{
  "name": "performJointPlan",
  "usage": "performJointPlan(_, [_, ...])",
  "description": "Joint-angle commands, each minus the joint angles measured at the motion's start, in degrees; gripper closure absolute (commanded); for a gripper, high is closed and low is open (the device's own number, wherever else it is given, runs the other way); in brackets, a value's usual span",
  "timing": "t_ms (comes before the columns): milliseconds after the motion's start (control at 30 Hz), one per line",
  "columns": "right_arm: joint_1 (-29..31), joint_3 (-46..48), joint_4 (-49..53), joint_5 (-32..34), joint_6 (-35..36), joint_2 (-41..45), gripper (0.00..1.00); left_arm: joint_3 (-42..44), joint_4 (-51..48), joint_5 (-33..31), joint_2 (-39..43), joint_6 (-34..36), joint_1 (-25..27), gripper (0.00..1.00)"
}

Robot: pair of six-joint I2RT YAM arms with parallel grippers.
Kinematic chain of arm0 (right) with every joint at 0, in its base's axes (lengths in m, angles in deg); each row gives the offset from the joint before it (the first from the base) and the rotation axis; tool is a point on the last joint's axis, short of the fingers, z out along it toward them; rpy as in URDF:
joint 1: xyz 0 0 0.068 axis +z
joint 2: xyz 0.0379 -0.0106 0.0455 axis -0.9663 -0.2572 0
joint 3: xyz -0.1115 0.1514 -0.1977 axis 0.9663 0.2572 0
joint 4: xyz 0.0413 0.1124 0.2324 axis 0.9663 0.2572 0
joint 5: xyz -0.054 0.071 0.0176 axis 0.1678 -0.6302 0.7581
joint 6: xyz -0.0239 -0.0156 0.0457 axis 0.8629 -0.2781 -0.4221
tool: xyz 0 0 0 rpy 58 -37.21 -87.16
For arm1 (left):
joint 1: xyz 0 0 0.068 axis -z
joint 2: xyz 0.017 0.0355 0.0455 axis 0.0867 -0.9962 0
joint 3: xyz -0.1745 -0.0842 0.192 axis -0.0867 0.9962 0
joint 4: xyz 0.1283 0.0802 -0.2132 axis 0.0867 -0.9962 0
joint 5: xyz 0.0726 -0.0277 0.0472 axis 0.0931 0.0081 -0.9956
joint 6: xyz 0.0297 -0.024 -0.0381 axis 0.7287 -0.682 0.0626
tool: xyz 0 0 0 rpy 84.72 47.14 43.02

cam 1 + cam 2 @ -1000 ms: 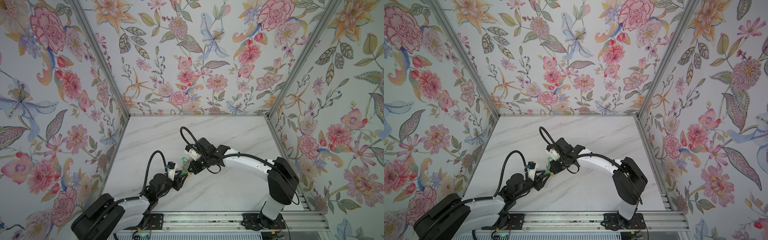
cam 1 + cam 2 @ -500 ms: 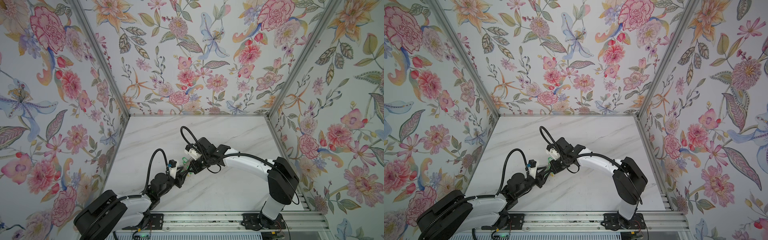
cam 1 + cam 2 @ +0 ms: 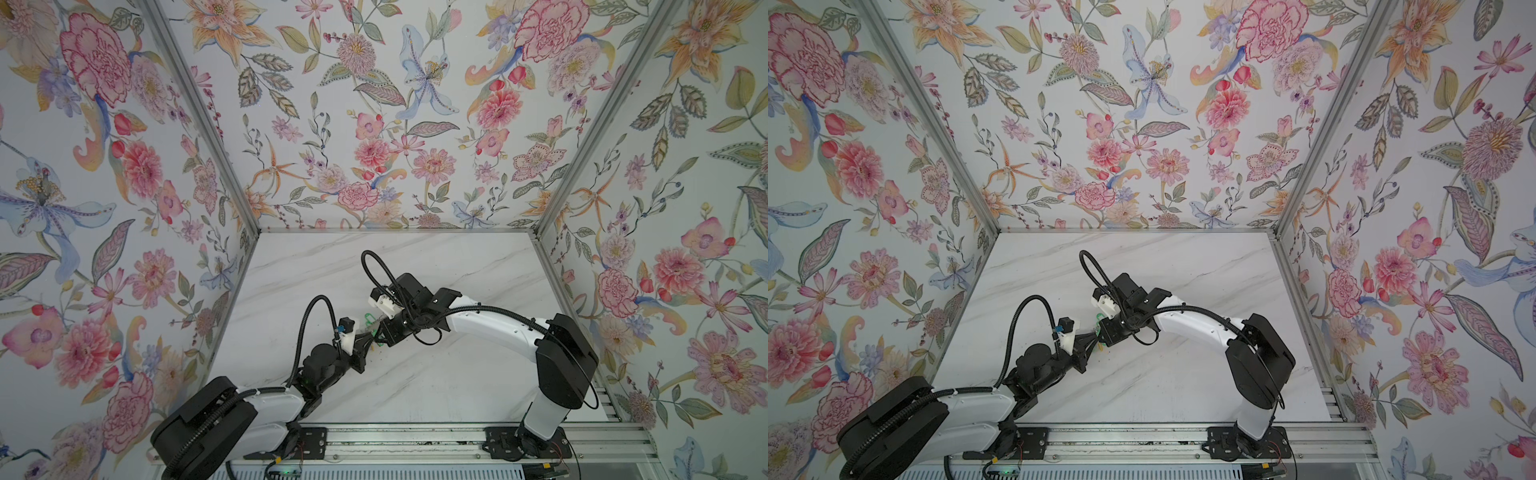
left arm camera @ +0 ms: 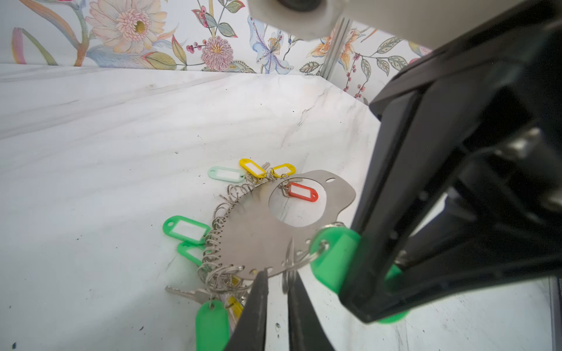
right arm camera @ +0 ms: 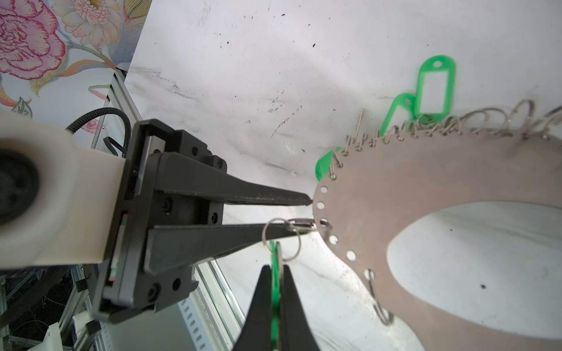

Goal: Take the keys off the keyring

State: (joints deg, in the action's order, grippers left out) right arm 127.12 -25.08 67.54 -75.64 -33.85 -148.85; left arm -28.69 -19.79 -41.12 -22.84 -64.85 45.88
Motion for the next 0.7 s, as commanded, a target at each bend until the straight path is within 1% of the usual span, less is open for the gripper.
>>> performJointPlan(0, [0.0,0.05,-0.92,-0.92,-0.34,0.35,1.0,-0.77,-0.1,-1.95,0.68,0.86,0.46,0.87])
performJointPlan(133, [-0.33,0.62,-0.91,-0.84,-0.24,0.89,1.0,-1.18,0.17,-0.63,0.44,1.31,0.49,0.87])
performJointPlan(200, [-0.43,0.8,-0.92,-0.87,-0.22,1.03,1.0,-1.11,0.73,0.15,0.43,1.24,0.49,0.85])
performJointPlan(267, [-0.48,0.89,-0.94,-0.91,-0.22,1.12,1.0,-1.14,1.06,0.67,0.5,1.15,0.49,0.79])
performJointPlan(367, [-0.46,0.9,-0.94,-0.96,-0.31,1.12,1.0,-1.38,0.99,1.25,0.69,1.41,0.49,0.65])
performJointPlan(400, [-0.49,0.86,-0.9,-0.95,-0.31,1.12,1.0,-1.51,0.81,1.45,0.91,1.48,0.51,0.64])
performJointPlan(533, [-0.31,0.8,-0.94,-1.35,-0.31,1.04,1.0,-1.95,0.1,0.97,1.14,1.85,0.55,0.64])
performJointPlan(667, [-0.14,0.73,-0.88,-1.58,-0.25,1.01,1.0,-2.53,-0.04,0.86,0.82,1.85,0.53,0.66])
